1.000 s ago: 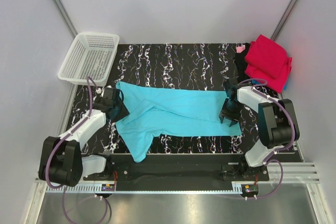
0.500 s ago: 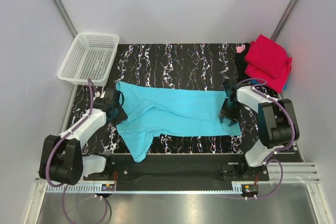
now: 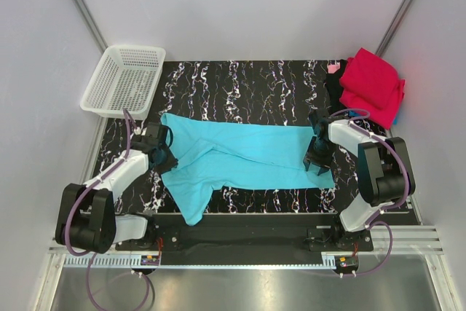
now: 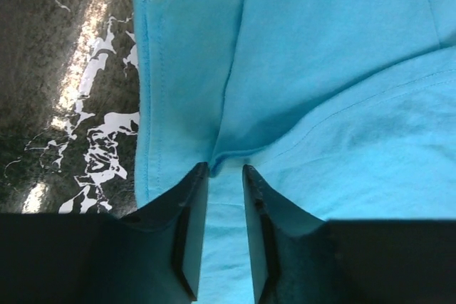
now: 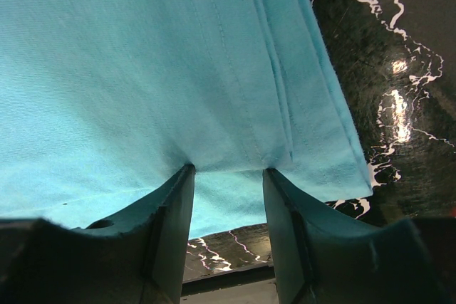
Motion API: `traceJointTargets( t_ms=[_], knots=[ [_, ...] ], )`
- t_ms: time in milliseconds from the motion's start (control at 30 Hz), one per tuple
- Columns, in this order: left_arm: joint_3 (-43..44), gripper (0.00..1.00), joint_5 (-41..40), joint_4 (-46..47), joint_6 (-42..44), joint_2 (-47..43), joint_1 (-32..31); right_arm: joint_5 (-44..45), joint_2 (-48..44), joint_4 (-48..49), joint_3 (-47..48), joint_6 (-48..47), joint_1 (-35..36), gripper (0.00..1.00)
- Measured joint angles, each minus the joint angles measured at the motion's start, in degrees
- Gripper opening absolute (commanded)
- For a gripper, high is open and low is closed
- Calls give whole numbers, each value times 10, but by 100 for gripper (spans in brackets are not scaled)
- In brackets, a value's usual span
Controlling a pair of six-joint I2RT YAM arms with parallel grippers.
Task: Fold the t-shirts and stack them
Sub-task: Fold the tshirt
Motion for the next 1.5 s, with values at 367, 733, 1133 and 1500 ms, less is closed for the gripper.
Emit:
traceJointTargets(
  t_ms=[367,733,1133,1500],
  knots=[
    [0,32,16,5,0,8,0,2,0,0,0,0,2,50],
    [0,40,5,0,0,18,0,3,0,0,0,0,2,51],
    [0,13,-2,7,0,44,0,4,0,-1,0,0,2,50],
    [2,2,0,-12,1,5,-1,5,0,-2,0,6,2,51]
  ],
)
